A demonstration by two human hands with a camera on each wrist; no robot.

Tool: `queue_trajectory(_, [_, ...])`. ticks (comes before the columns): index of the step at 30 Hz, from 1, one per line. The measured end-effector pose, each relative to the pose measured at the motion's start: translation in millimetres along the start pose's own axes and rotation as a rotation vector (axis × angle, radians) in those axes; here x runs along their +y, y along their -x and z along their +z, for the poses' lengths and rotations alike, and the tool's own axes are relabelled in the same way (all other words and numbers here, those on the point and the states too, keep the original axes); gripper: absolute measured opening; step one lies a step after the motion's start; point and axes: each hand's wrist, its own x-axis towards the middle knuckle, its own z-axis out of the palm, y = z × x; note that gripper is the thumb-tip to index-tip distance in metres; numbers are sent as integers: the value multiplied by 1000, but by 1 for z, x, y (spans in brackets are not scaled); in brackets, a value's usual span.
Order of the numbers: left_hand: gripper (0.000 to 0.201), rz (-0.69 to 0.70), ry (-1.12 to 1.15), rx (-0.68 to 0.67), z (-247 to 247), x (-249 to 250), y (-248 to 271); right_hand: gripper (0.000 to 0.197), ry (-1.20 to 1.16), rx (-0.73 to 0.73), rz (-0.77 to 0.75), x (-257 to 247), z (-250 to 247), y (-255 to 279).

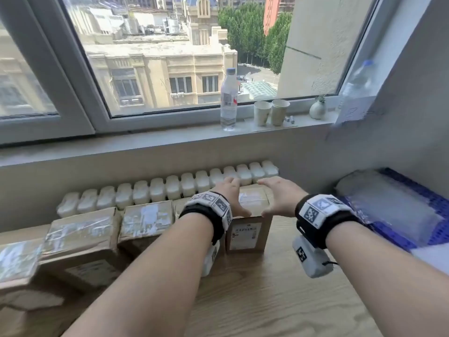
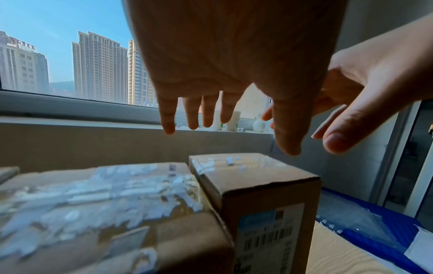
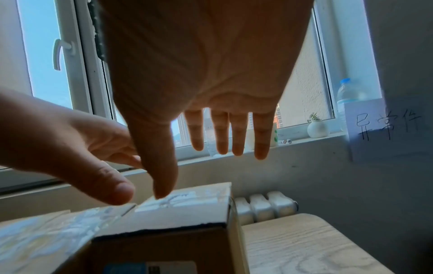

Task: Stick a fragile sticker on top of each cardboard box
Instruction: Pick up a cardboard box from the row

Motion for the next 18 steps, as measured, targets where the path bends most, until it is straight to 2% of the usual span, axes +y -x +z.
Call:
queue_trajectory(3, [112, -16, -12, -71, 9, -2, -9, 101, -9, -69, -13, 4, 6, -7])
queue_trajectory(5, [116, -24, -23, -90, 12, -3, -12, 105, -23, -91, -21, 4, 11, -11])
queue_trajectory(11, [100, -77, 2, -87, 23, -5, -15, 113, -112, -155, -23, 4, 29, -18])
queue_trajectory(18, [104, -64, 111, -57, 21, 1, -9, 113, -138, -152, 14, 5, 33, -14])
